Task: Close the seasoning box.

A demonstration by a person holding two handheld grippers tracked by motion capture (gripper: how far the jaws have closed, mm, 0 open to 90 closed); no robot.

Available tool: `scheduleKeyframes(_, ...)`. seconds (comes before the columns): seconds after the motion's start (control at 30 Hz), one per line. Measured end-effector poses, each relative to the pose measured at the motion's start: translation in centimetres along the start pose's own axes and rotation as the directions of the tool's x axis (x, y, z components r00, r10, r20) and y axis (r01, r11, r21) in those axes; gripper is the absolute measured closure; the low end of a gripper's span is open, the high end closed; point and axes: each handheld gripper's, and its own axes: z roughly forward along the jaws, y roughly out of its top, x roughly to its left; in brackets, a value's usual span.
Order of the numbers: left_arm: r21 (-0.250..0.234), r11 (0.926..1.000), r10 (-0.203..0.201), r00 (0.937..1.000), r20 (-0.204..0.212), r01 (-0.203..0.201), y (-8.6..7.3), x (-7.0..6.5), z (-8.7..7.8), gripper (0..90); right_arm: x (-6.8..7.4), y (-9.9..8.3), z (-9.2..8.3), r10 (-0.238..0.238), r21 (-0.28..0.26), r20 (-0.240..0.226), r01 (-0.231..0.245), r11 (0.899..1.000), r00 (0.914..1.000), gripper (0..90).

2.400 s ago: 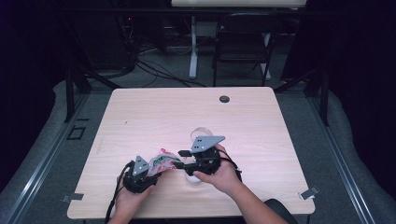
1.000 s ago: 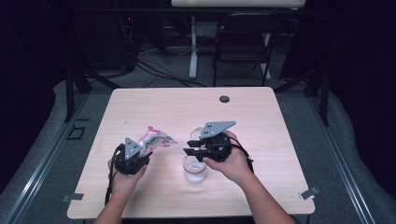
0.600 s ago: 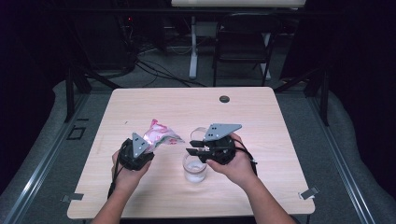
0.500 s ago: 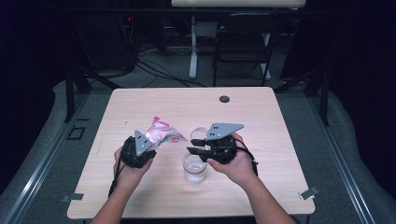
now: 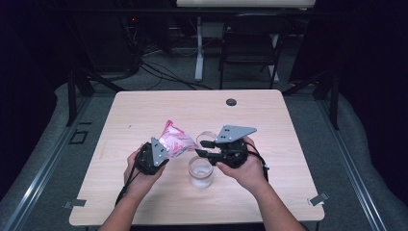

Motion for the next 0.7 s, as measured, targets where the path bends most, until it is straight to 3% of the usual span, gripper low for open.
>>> scheduleKeyframes(0.43, 0.013, 0.9976, 0.068, 0.9976, -0.011, -0.067, -0.4, -1.3, -0.1, 61.6, 1.3, -0.3, 1.3, -0.038, 0.049, -0.029, 0.040, 0.998, 0.9988, 69.6)
scheduleKeyframes(0.7, 0.003, 0.9968, 0.080, 0.9961, -0.035, -0.080, -0.6, -1.6, -0.3, 61.6, 1.7, -0.4, 1.6, -0.055, 0.068, -0.037, 0.058, 0.996, 0.9978, 76.2)
